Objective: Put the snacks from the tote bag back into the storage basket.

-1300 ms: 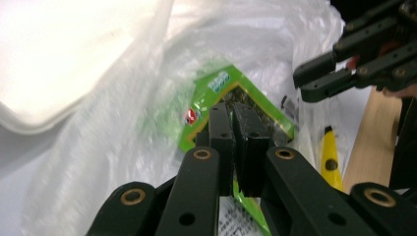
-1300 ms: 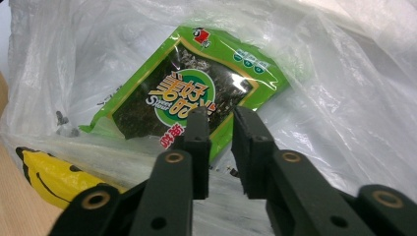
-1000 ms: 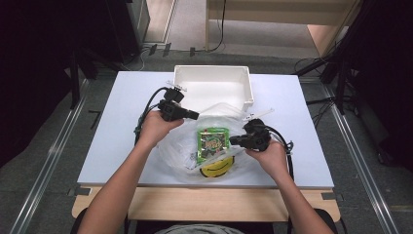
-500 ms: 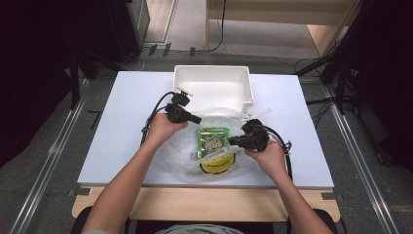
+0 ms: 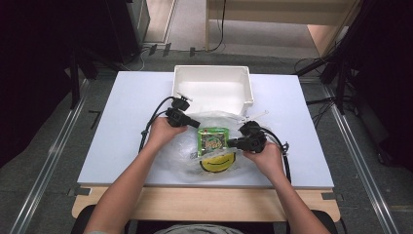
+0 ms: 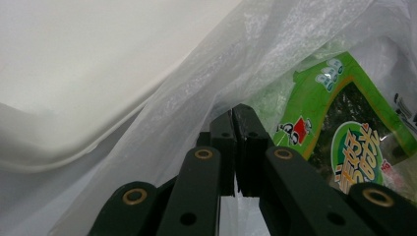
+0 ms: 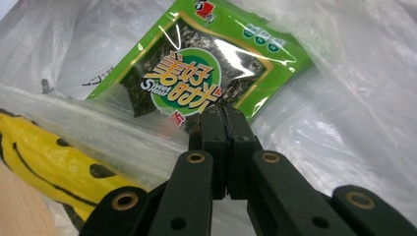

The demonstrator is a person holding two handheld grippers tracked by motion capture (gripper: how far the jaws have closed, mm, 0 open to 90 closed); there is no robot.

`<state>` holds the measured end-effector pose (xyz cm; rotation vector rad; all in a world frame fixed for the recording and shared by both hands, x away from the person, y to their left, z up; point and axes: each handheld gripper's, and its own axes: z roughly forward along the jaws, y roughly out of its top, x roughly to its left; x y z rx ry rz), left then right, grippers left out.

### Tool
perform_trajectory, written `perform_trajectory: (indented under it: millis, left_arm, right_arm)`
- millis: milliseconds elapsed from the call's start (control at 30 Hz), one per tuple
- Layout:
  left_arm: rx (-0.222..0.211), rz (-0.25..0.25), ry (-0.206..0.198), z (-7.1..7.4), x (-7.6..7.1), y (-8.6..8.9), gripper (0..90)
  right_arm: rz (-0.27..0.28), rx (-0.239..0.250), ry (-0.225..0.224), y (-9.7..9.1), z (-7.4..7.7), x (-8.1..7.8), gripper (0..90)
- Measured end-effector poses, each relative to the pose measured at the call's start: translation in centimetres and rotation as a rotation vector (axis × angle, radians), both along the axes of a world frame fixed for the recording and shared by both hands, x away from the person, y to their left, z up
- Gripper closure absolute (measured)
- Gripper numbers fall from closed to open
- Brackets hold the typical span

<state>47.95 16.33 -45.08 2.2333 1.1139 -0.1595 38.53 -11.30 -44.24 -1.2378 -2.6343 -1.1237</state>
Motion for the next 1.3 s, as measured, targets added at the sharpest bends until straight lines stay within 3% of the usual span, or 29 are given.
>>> perform_trajectory:
  millis: [233,500,1000,1200,1300]
  left_arm:
    - [-0.035,0.011,0.000,-0.6,-0.1,0.5,88.3]
    - [-0.004,0.016,-0.013,-0.4,-0.2,0.4,87.3]
    - [0.000,0.036,-0.017,-0.5,-0.4,0.5,87.1]
    - [0.002,0.038,-0.018,-0.5,-0.4,0.6,87.2]
    - [0.004,0.036,-0.017,-0.5,-0.4,0.6,87.1]
  right_arm:
    - [0.006,0.003,0.013,-0.4,-0.3,-1.7,90.0]
    - [0.011,0.000,0.025,-1.3,-1.0,-3.7,90.0]
    - [0.032,-0.029,0.053,-1.7,-2.4,-7.0,90.0]
    - [0.051,-0.025,0.064,-1.9,-2.6,-7.6,90.0]
    - [0.045,-0.030,0.044,-1.7,-2.4,-7.4,89.4]
